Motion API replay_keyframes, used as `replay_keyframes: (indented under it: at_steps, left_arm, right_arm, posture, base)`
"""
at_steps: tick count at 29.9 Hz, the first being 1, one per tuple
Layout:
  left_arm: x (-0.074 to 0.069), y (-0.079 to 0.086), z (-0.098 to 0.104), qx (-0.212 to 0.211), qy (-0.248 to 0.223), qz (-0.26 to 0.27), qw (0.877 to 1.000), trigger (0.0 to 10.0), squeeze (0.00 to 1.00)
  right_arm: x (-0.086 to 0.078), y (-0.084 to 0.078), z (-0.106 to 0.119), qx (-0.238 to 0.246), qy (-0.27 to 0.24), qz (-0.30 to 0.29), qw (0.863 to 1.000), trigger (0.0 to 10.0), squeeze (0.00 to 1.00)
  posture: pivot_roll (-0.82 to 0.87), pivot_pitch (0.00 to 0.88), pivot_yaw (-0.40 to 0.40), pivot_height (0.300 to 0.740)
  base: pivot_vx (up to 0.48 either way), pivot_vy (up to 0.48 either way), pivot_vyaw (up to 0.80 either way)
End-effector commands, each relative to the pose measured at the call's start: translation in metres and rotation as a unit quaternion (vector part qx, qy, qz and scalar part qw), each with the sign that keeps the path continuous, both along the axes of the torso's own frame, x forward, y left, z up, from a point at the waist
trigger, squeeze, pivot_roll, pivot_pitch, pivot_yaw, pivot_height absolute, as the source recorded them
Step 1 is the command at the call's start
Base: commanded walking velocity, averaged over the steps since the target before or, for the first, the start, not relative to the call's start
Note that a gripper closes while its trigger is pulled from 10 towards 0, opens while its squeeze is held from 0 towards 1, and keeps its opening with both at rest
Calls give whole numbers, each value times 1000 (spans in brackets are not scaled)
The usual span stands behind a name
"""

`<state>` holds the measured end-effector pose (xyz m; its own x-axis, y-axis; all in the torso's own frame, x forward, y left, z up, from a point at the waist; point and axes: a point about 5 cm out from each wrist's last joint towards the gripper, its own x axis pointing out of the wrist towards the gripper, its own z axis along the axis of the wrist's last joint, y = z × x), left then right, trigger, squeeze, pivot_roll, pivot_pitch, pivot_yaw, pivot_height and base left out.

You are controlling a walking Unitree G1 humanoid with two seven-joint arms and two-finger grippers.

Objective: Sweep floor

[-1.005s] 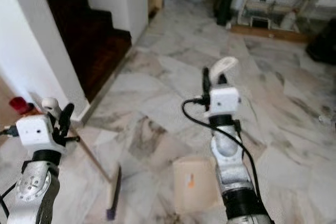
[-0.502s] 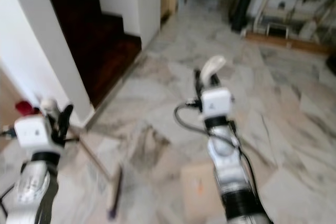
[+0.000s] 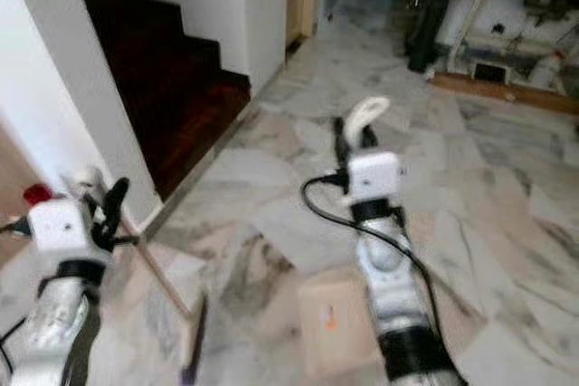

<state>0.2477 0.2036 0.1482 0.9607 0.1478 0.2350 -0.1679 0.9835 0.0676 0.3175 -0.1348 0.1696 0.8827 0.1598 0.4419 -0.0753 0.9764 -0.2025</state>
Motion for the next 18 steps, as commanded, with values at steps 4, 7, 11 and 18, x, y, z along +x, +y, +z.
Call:
replay_keyframes:
  at_steps: [4, 7, 11, 18]
  left_arm:
    - [0, -4, 10, -1, -26, -4, 1000, 10000, 0]
    - [-1, -3, 10, -1, -26, -3, 1000, 10000, 0]
    - [-1, -2, 10, 2, -27, 2, 1000, 10000, 0]
    - [0, 0, 12, 3, -31, 8, 999, 10000, 0]
  right_arm:
    - [0, -7, 9, -1, -18, -8, 1000, 10000, 0]
    - [1, -5, 9, 0, -18, -6, 1000, 10000, 0]
    - [2, -3, 7, 0, -12, -3, 1000, 10000, 0]
    - [3, 0, 10, -5, -16, 1, 1000, 10000, 0]
  posture:
    - [31, 21, 18, 740]
    - [33, 22, 18, 740]
    - [37, 25, 14, 740]
    - [36, 27, 19, 740]
  base:
    - [310, 0, 0]
    - [311, 0, 0]
    - [310, 0, 0]
    - [313, 0, 0]
